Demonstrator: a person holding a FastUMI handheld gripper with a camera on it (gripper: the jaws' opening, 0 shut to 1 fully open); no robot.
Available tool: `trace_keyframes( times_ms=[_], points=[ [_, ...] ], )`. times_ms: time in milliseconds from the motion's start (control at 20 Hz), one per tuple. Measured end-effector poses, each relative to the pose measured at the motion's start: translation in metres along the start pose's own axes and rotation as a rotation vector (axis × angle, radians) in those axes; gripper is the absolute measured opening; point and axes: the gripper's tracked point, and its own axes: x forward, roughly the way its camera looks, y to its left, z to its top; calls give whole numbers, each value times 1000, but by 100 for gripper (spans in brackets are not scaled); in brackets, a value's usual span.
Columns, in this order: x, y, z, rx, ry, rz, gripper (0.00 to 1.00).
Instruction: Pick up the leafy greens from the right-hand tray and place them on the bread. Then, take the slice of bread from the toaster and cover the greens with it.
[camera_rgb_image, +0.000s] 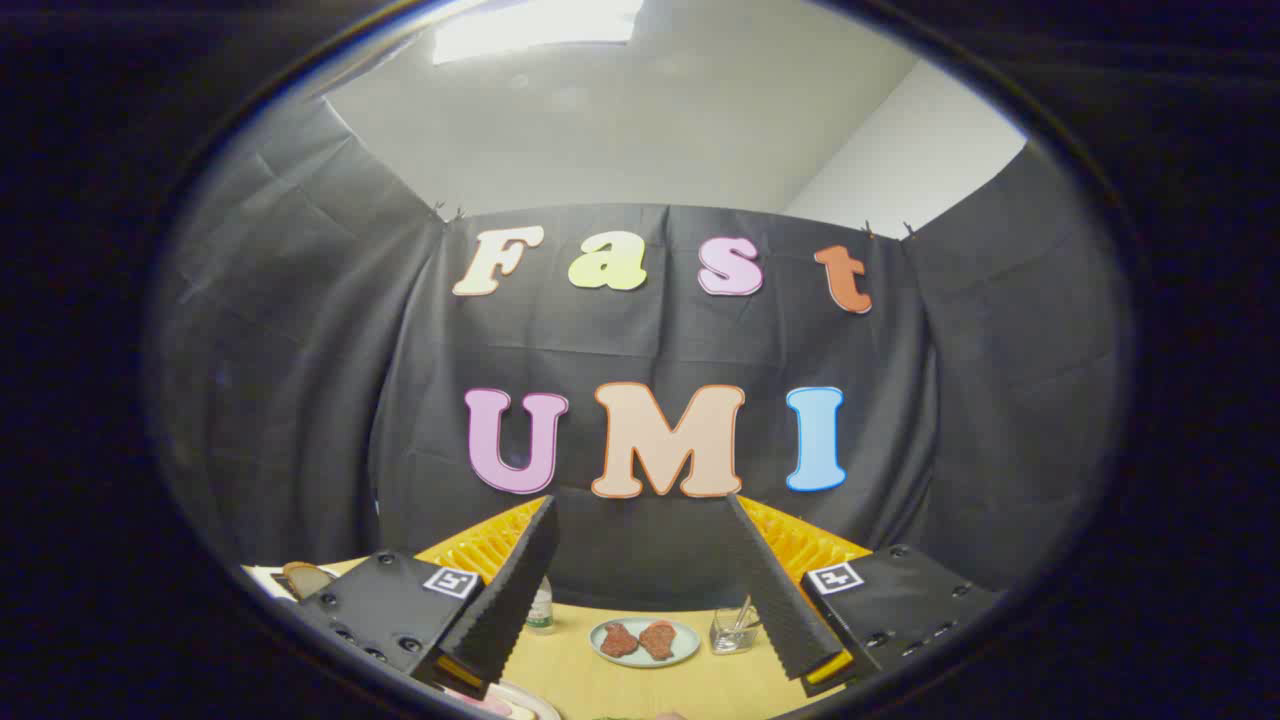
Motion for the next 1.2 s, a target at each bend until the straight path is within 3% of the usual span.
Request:
trace_keyframes(
  times_ms=[1200],
  points=[
    [-1,-19,-21,57,5,48,100]
  ],
)
